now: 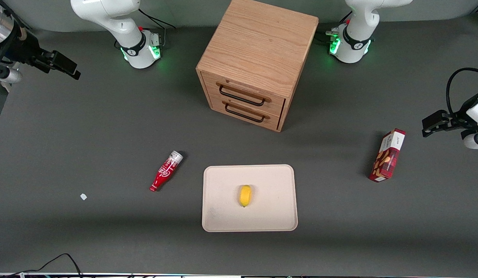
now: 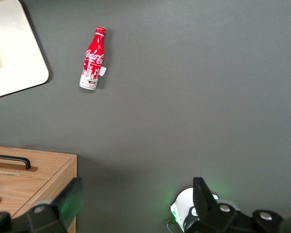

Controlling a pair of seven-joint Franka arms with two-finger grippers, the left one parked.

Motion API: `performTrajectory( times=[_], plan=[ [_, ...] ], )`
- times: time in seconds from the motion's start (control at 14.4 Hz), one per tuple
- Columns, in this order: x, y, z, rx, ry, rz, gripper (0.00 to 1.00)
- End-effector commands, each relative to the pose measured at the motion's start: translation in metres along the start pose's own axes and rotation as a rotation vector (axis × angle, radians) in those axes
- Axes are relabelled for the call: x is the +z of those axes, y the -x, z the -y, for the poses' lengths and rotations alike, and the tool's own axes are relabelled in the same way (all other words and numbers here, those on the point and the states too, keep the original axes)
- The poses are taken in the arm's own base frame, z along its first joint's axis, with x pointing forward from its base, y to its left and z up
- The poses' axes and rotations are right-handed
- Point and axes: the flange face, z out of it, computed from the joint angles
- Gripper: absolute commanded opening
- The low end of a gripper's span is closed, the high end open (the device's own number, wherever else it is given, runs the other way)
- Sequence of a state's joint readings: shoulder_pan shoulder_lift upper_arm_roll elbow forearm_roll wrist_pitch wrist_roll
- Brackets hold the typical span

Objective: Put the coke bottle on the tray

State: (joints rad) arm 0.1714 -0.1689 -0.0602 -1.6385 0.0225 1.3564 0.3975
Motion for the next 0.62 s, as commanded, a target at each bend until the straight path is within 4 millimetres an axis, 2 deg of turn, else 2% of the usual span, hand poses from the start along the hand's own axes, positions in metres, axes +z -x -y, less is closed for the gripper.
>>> performTrajectory(
  times=[0.0,0.42,0.55],
  plan=[
    [-0.006,-0.003,0.000,0.004,0.044,0.018,1.00],
    [-0.008,-0.002,0.010,-0.032,0.048,0.013,1.00],
    [-0.014,-0.013,0.020,-0.023,0.031,-0.001,1.00]
  ],
)
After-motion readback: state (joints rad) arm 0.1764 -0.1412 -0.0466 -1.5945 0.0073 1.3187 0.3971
